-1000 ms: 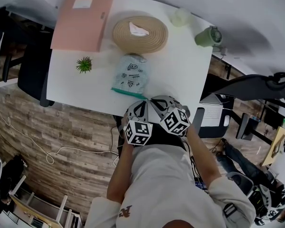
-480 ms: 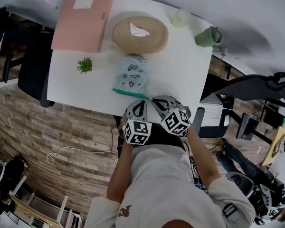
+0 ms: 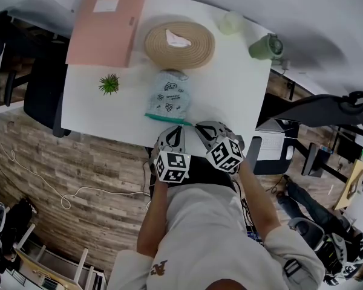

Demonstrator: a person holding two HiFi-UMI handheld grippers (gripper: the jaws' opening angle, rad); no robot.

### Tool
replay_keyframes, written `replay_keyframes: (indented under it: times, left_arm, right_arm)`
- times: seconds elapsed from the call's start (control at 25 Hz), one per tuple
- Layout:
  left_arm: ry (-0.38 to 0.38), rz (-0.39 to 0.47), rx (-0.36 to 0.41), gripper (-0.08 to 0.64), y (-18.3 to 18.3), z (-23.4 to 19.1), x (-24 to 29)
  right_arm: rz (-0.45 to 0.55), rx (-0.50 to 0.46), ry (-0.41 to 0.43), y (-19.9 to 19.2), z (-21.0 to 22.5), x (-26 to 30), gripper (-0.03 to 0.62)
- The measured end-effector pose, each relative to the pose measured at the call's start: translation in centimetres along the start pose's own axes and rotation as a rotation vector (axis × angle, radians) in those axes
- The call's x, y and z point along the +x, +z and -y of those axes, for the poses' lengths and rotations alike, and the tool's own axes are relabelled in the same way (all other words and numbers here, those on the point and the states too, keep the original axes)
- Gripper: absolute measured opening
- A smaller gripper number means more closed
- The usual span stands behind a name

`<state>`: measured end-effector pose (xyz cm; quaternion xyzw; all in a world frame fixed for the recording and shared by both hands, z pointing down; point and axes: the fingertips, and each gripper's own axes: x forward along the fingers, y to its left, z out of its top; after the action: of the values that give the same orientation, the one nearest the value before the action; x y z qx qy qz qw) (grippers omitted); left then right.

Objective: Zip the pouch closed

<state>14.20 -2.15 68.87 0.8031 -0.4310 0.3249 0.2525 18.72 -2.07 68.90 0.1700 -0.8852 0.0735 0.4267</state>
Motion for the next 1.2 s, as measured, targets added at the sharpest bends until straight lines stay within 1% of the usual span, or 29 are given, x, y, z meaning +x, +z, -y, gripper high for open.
replay_keyframes:
  times: [0.52,1.04,1.2]
  left_arm:
    - [0.029,-0.006,-0.023,0.0,-0.2,-2.3,-0.5]
    - [0.016,-0.003,-0.017,0.0,-0.2,-3.2,-1.0]
    - [0.02,-0.008,-0.027,0.0,-0.3,-3.8,-1.1]
  right_arm:
    - [-0.019,0.023,-0.025,-0.1,0.6,0.3,0.003]
    - [-0.029,0.047,-0.049,0.1,0.6,0.4,0.003]
    - [-0.042,0.055,-0.06,0.0,0.6,0.4,0.003]
